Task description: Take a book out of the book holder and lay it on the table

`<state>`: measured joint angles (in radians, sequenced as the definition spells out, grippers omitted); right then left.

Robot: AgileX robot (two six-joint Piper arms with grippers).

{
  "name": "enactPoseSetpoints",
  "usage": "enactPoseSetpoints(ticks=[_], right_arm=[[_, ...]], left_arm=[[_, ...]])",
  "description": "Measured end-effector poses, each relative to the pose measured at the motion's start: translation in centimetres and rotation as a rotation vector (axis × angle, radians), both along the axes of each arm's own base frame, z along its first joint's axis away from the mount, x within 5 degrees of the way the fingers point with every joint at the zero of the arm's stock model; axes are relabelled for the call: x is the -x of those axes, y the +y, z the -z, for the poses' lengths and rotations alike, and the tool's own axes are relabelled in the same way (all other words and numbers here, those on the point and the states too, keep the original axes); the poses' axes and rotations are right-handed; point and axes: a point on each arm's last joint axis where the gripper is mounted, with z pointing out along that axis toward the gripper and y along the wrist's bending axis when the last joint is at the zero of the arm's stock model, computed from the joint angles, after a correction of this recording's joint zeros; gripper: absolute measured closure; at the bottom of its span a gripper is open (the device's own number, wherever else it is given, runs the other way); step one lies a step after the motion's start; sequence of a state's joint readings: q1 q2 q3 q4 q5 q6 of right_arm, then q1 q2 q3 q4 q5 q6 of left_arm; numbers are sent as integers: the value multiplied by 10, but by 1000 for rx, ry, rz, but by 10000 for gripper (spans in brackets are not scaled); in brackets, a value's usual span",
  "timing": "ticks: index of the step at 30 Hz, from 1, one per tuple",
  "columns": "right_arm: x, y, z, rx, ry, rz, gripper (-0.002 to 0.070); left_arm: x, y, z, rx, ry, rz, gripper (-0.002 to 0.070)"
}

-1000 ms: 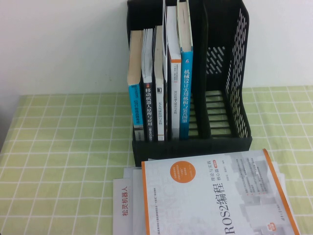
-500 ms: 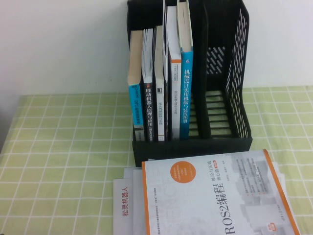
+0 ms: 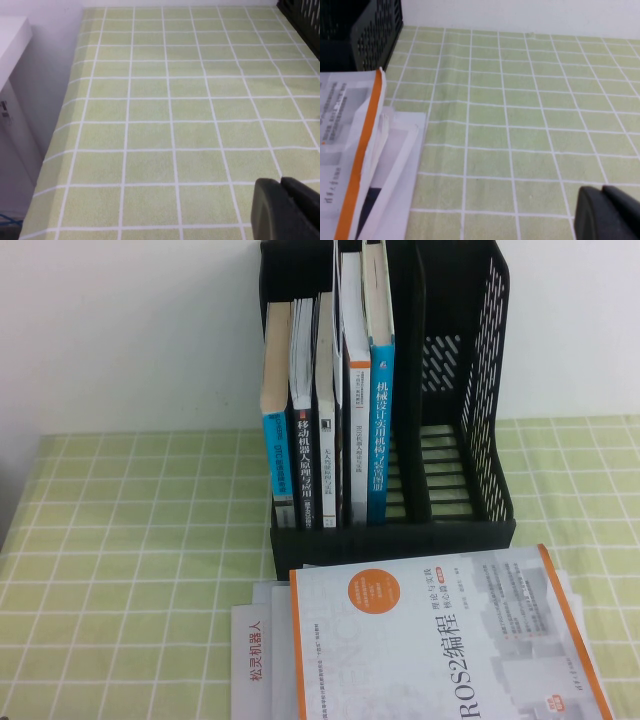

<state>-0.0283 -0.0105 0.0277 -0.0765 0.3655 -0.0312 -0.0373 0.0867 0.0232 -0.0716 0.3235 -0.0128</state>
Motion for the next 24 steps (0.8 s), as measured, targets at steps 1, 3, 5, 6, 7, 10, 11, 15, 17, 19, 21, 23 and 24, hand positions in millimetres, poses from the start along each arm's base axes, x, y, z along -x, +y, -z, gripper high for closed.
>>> enactPoseSetpoints(ticks=[1, 3, 5, 6, 7, 10, 11, 15, 17, 19, 21, 23, 24], right_arm=[[0, 0, 0, 0, 0, 0, 678], [0, 0, 0, 0, -3, 0, 678], [-1, 0, -2, 1, -23, -1, 678], [-1, 0, -4, 2, -47, -3, 678], [-2, 0, -7, 3, -86, -5, 678], [-5, 1, -20, 2, -231, -14, 678], [-6, 1, -26, 2, -290, -17, 678], [-4, 3, -47, 22, -523, -32, 678], [-3, 3, -55, 31, -617, -37, 678], [-1, 4, -61, 37, -682, -40, 678], [1, 4, -65, 38, -738, -43, 678], [3, 4, -69, 32, -786, -47, 678], [4, 4, -72, 30, -811, -48, 678]], left_arm=[[0, 0, 0, -4, -3, 0, 676], [-1, 1, -2, -10, -34, -2, 676], [-3, 1, -7, -11, -94, -6, 676], [-4, 1, -11, -13, -143, -8, 676], [-5, 1, -14, -12, -188, -10, 676], [-7, 2, -34, -13, -408, -22, 676], [-6, 3, -41, -18, -487, -26, 676], [0, 4, -67, -27, -776, -40, 676], [4, 4, -76, -26, -894, -46, 676], [9, 4, -84, -23, -997, -51, 676], [13, 5, -89, -10, -1063, -54, 676], [15, 5, -91, -4, -1091, -53, 676], [15, 4, -92, -2, -1099, -52, 676]])
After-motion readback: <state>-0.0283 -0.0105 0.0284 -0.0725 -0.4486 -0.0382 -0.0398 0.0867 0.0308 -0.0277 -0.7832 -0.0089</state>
